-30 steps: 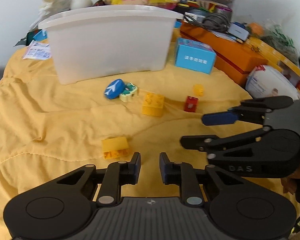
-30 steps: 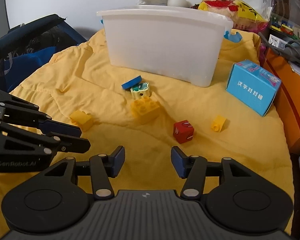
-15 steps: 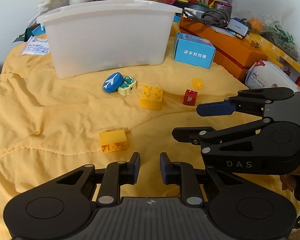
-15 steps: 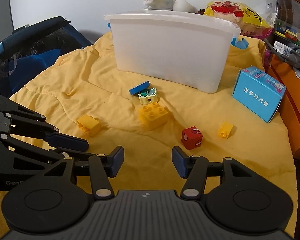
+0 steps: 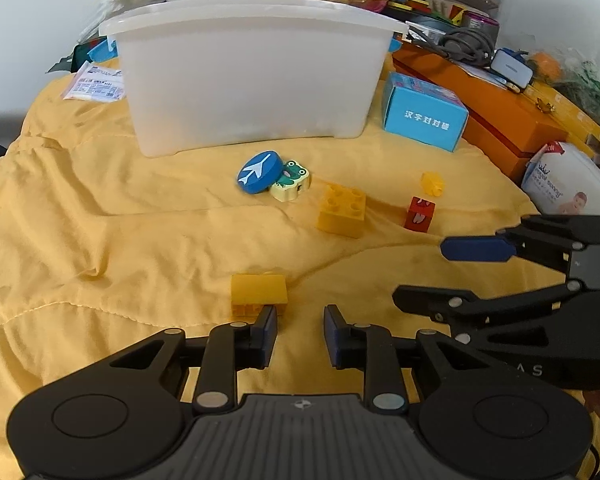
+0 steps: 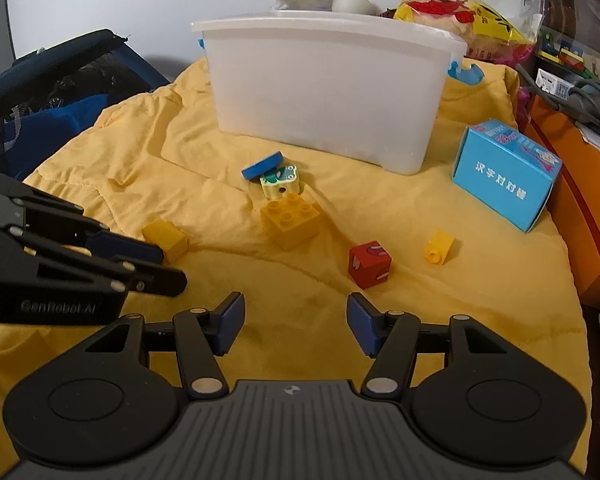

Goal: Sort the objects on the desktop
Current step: 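Grasp the long yellow brick with the left tool while the right grasps the square yellow brick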

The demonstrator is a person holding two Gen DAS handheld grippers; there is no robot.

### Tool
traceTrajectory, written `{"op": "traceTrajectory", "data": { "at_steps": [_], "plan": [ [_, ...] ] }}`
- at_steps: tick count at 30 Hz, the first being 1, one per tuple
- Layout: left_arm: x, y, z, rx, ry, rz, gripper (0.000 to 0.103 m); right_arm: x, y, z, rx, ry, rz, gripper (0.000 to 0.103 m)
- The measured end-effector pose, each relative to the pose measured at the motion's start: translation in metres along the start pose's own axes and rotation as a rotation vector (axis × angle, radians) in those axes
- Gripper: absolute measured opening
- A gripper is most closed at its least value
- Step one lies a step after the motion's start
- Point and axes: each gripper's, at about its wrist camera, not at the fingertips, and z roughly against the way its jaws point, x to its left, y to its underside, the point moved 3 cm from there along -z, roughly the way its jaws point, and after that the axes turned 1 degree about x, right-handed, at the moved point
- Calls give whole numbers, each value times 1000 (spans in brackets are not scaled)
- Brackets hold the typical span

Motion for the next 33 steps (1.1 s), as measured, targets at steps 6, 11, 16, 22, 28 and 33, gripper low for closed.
{"op": "traceTrajectory", "data": {
  "at_steps": [6,11,16,22,28,33],
  "plan": [
    [-4,5,1,9,16,-24,29,-4,6,-2,25,5,-15,60],
    [-6,7,1,12,12,-40,29,-4,8,-4,35,3,-11,62],
    [-8,8,2,15,8,-52,29,-4,9,-4,31,2,-2,63],
    [-8,9,2,18,7,-53,31,-5,10,-5,28,-3,1,66],
    [-11,10,1,14,1,-62,34,-3,13,-6,19,-8,15,71],
    [-11,10,1,14,3,-63,34,-3,14,-6,14,-7,15,71]
  ]
}}
